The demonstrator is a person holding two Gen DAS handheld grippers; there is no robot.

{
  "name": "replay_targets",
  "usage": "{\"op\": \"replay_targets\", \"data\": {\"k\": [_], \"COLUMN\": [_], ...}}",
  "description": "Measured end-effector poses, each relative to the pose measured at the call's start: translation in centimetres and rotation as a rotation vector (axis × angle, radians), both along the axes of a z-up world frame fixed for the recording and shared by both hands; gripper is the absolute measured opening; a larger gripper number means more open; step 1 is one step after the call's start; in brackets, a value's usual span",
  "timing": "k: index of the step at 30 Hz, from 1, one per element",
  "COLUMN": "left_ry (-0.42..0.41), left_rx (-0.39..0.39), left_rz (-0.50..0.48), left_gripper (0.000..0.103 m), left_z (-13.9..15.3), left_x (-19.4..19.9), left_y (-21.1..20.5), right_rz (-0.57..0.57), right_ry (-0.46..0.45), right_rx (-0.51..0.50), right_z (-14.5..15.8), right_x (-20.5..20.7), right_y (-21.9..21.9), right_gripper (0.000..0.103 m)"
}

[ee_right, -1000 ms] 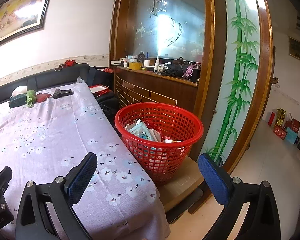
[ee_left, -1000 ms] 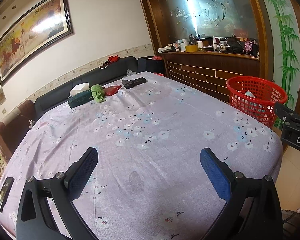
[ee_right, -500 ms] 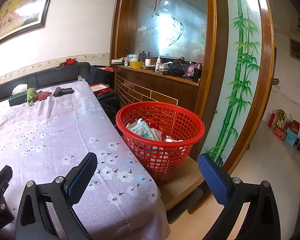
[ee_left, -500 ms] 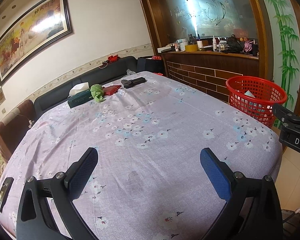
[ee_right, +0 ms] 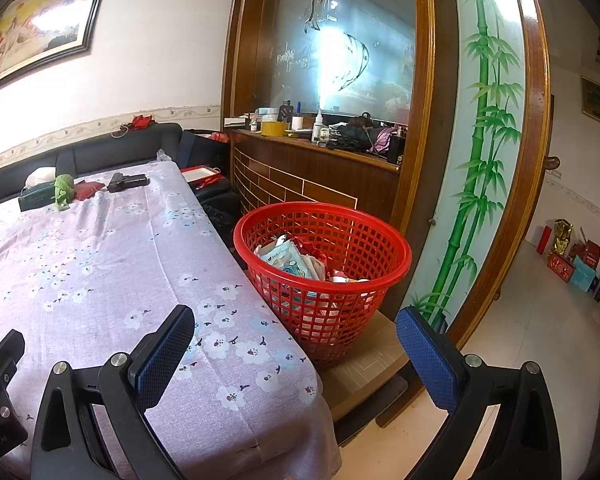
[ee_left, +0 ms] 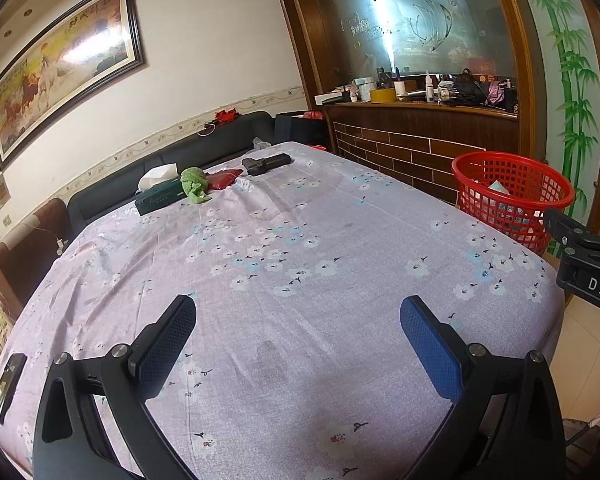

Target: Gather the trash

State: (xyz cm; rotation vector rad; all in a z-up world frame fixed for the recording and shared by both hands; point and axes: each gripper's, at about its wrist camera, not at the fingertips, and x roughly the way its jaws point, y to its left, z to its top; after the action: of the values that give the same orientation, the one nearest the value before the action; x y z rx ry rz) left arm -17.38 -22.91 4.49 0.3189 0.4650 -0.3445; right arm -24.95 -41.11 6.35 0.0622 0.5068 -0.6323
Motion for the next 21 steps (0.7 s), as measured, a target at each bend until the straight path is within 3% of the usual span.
{"op": "replay_targets", "data": {"k": [21], "left_ry": [0.002], "left_rx": [-0.002], "left_rz": [-0.001], "left_gripper": [0.101], "left_z": [0.01], "left_x": [0.01], "left_y": [0.04], "right_rz": [0.004], "right_ry": [0.004], "right_rx": [0.002], "right_z": [-0.09], "right_x": [0.07], "right_y": [0.04], "right_gripper": [0.102]}}
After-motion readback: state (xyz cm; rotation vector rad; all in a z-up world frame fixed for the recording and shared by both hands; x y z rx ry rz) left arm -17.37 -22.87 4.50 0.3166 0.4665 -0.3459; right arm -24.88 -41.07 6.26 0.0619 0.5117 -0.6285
